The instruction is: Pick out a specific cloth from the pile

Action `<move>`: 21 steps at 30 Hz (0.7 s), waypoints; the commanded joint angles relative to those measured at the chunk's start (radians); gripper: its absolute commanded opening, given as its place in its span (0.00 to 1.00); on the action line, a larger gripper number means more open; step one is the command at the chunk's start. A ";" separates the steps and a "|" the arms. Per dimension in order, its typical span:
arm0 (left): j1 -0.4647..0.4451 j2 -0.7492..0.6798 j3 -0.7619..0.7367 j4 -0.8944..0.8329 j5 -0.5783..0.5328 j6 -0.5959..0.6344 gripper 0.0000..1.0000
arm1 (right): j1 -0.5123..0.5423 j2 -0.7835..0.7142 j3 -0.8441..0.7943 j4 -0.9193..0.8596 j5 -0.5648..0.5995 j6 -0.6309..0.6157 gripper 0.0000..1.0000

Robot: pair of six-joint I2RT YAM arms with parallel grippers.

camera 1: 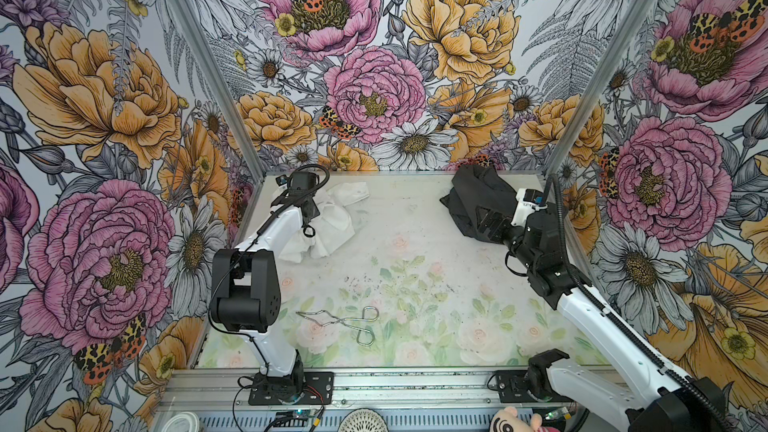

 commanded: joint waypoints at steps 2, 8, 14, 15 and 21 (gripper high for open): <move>-0.075 0.027 0.094 0.015 -0.025 0.046 0.06 | -0.007 -0.007 -0.006 0.014 -0.011 0.017 0.96; -0.112 0.213 0.225 0.013 0.055 0.055 0.06 | -0.011 -0.033 -0.028 0.011 -0.007 0.014 0.96; -0.125 0.376 0.300 0.010 0.127 0.054 0.10 | -0.019 -0.057 -0.046 0.000 -0.009 0.015 0.96; -0.124 0.396 0.300 0.010 0.149 0.042 0.12 | -0.021 -0.060 -0.048 -0.001 -0.009 0.015 0.96; -0.137 0.425 0.282 0.012 0.185 0.020 0.39 | -0.027 -0.062 -0.051 -0.007 -0.023 0.016 0.96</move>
